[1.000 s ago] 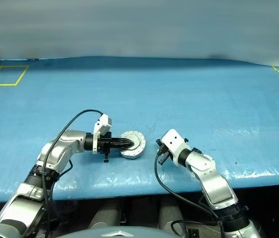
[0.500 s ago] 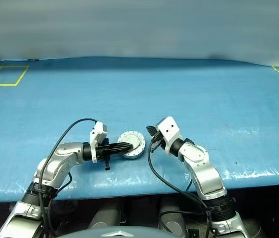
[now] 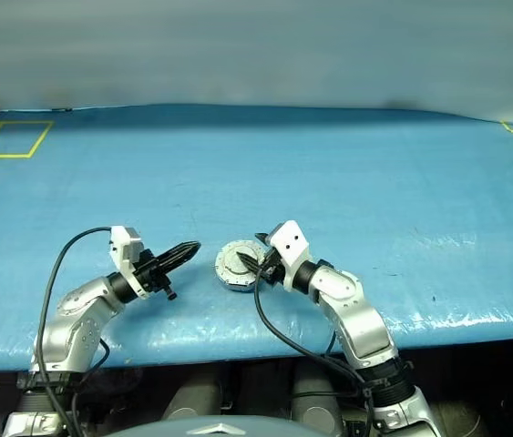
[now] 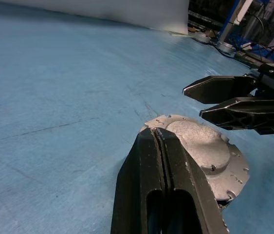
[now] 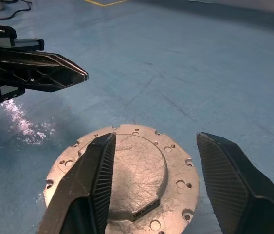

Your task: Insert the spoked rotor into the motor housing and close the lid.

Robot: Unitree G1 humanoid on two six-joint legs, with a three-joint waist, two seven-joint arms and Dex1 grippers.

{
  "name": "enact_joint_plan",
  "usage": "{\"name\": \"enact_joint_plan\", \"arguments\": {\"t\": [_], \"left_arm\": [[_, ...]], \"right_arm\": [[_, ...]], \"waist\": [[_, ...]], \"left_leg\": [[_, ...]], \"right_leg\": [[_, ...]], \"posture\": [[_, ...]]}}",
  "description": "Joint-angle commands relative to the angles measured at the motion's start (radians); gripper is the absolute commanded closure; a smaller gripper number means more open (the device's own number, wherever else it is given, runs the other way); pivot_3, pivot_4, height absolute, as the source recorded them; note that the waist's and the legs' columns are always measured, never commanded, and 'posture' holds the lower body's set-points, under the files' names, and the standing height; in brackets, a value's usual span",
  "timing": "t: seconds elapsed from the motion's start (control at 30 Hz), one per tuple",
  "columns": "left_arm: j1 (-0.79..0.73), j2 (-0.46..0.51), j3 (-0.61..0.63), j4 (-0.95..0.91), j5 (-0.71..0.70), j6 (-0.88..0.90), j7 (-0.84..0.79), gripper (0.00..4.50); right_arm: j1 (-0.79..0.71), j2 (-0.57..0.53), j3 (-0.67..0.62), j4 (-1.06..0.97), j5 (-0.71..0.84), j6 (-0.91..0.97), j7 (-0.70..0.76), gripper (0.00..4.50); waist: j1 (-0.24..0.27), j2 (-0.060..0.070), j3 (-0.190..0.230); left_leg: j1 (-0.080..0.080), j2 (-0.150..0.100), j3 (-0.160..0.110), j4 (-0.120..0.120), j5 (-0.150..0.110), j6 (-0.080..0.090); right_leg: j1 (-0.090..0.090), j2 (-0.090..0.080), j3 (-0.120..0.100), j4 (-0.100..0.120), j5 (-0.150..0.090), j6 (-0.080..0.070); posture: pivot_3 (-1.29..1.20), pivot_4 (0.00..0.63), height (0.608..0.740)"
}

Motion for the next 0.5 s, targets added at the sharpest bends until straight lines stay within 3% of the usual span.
{"name": "enact_joint_plan", "arguments": {"t": [0.03,0.47,0.5], "left_arm": [[0.031,-0.011,0.013,-0.061,-0.025,-0.028,0.007,4.5],[0.102,-0.038,-0.036,-0.08,0.006,-0.061,0.029,4.5],[0.105,-0.037,-0.037,-0.08,0.005,-0.06,0.031,4.5]], "right_arm": [[-0.004,0.0,0.033,-0.042,0.004,0.006,0.017,1.33],[-0.027,-0.009,0.086,0.031,-0.065,-0.016,0.002,1.33],[-0.027,-0.008,0.084,0.027,-0.056,-0.016,0.009,1.15]], "waist": [[0.0,0.0,0.0],[-0.001,0.0,0.0],[-0.001,0.0,0.0]], "left_leg": [[0.0,0.0,0.0,0.0,0.0,0.0],[0.0,0.0,0.0,0.0,0.0,0.0],[0.0,0.0,0.0,0.0,0.0,0.0]], "right_leg": [[0.0,0.0,0.0,0.0,0.0,0.0],[0.0,0.0,0.0,0.0,0.0,0.0],[0.0,0.0,0.0,0.0,0.0,0.0]], "posture": [[0.0,0.15,0.74],[0.0,0.15,0.74],[0.0,0.15,0.74]]}}
